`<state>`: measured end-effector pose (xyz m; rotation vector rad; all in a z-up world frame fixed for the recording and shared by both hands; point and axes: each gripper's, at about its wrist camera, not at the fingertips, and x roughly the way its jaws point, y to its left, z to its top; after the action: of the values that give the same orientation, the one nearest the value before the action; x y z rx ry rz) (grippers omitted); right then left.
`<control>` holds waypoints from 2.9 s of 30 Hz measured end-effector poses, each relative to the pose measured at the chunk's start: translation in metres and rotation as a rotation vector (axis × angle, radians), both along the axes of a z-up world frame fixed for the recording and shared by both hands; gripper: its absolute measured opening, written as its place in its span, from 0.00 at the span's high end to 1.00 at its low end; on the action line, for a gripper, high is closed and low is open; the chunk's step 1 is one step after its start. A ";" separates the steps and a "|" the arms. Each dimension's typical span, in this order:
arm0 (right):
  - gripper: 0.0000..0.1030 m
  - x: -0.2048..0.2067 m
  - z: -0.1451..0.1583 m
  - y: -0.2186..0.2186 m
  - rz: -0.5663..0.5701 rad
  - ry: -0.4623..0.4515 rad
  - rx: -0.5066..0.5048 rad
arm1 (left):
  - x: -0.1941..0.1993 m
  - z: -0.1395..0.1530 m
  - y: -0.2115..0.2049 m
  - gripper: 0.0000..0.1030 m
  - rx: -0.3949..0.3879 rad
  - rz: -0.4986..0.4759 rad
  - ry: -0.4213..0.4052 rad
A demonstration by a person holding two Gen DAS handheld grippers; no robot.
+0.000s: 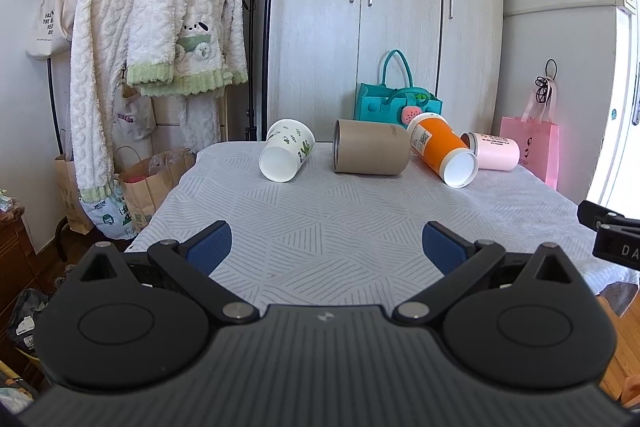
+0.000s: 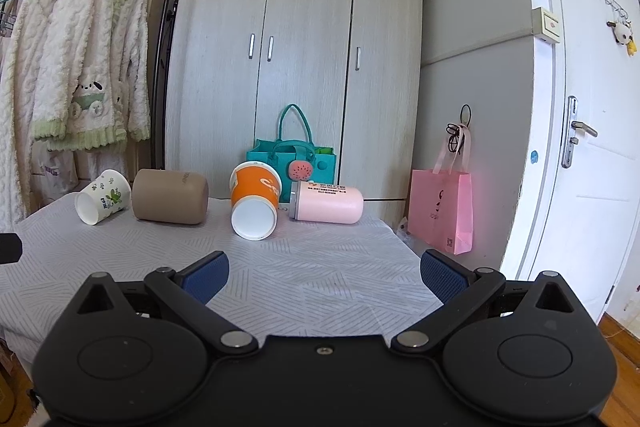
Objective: Flip cup upright
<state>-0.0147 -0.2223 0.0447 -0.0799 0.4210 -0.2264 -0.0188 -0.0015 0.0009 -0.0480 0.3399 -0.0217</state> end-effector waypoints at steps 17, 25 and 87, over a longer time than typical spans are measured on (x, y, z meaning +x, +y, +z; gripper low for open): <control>0.00 0.002 -0.004 -0.006 0.007 0.006 0.008 | 0.005 -0.001 -0.007 0.00 0.015 -0.009 0.019; 0.00 0.012 -0.003 -0.021 0.030 0.031 -0.013 | 0.022 -0.001 -0.019 0.00 0.027 -0.009 0.091; 0.33 0.351 -0.050 -0.120 0.957 0.647 -0.377 | 0.313 0.068 -0.153 0.03 -0.024 -0.442 0.401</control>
<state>0.3367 -0.3420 -0.0051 -0.7187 0.9271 0.6916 0.2938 -0.1541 0.0688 0.0009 0.7459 -0.4589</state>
